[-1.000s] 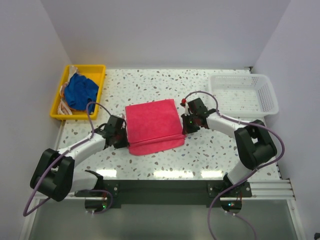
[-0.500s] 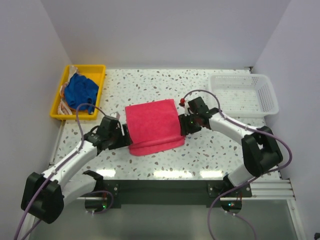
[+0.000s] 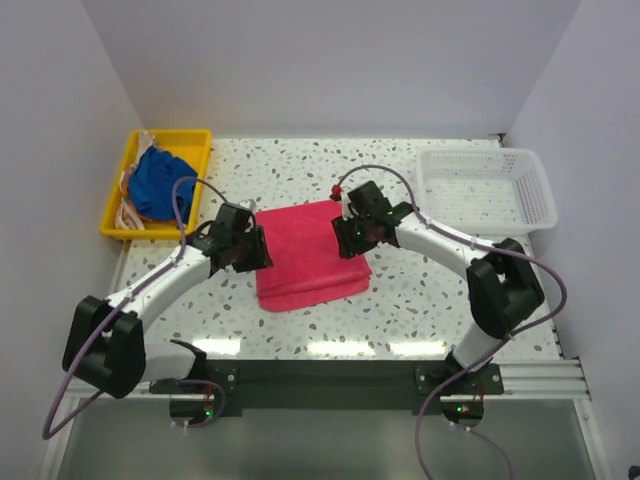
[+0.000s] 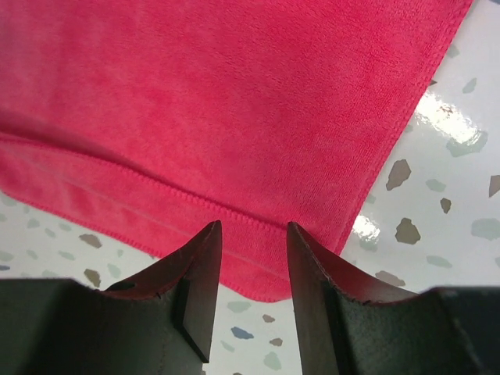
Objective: Fold and stack the towels
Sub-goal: Fold the towel
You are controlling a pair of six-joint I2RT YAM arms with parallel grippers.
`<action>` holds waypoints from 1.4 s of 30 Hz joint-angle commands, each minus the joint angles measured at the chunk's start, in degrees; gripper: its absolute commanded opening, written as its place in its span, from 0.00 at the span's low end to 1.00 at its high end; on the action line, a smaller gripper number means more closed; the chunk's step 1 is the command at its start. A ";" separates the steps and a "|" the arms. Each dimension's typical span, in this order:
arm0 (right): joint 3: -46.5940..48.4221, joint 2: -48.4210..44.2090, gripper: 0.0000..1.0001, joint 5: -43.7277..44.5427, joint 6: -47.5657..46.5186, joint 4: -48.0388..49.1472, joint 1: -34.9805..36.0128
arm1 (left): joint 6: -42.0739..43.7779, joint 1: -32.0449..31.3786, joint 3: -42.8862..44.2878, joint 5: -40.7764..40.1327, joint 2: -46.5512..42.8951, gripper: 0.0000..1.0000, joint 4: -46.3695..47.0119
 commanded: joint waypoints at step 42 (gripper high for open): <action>-17.03 -6.69 0.41 7.26 3.61 4.48 2.50 | -7.39 -21.09 -9.26 -8.31 -3.70 0.32 1.60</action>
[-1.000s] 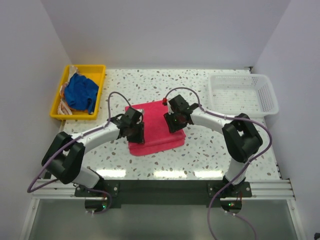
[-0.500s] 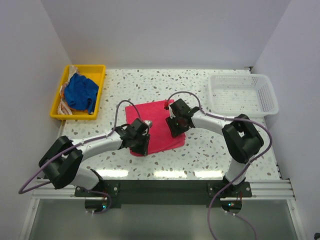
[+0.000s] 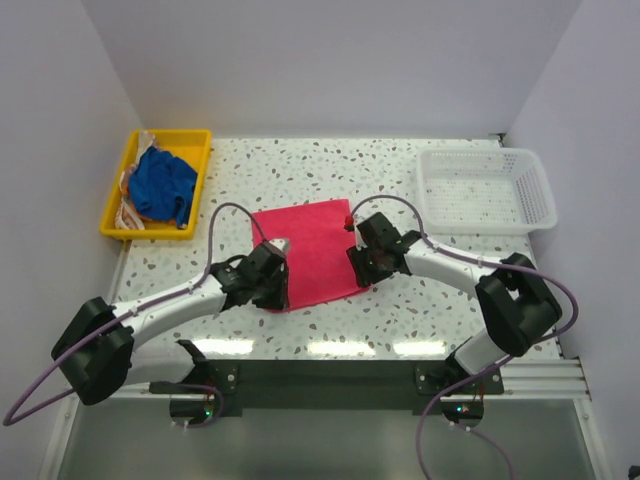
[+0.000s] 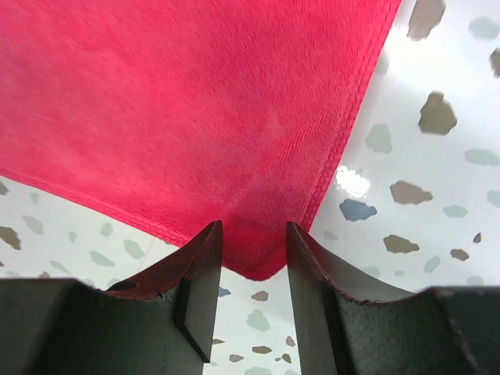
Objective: Fold and stack the towels
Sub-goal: Fold the towel
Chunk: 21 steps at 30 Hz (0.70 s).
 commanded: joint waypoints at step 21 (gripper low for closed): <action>-7.51 -3.91 0.39 2.26 6.35 6.43 0.47 | -18.10 3.05 -1.37 -19.55 -1.90 0.29 -7.27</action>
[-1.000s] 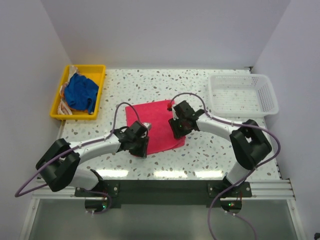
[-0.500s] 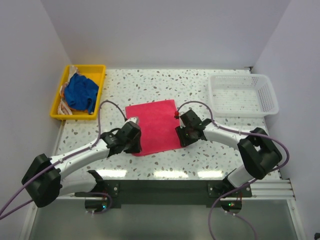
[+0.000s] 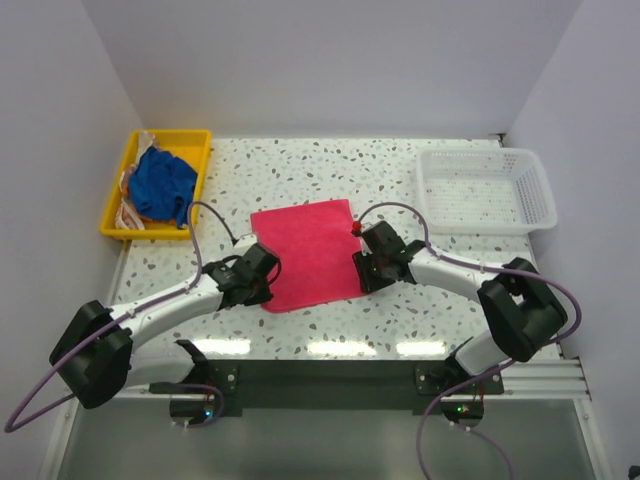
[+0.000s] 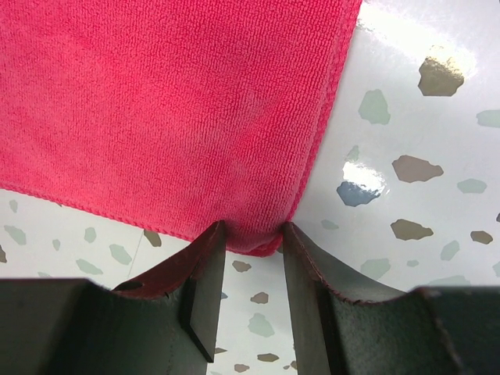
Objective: Fold and stack the towels
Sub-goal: Fold the towel
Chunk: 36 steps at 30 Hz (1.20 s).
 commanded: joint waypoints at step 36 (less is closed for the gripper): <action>3.87 -10.52 0.35 6.80 8.84 -13.81 0.36 | -1.48 0.52 0.27 1.71 -5.33 0.27 -12.91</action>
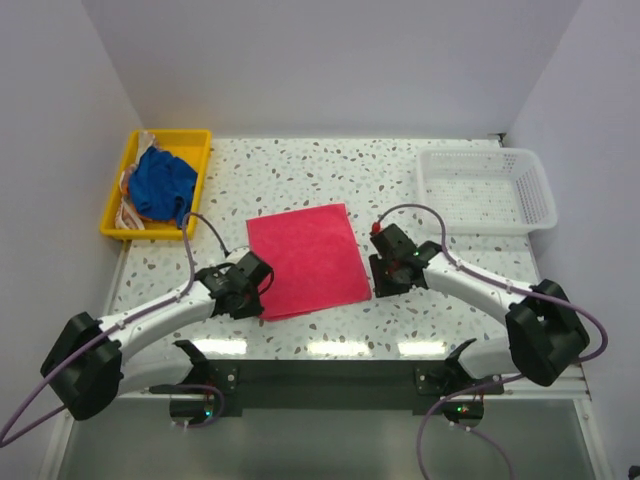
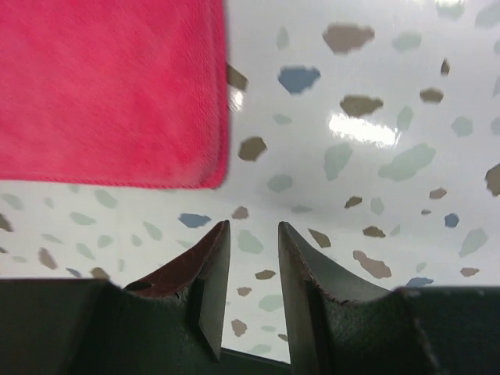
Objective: Fold and stack the towels
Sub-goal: Fold the towel
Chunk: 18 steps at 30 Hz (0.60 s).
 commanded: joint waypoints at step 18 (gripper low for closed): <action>13.45 16.95 0.17 -6.17 -7.46 7.83 0.21 | 6.16 1.33 10.71 3.43 8.53 0.21 3.09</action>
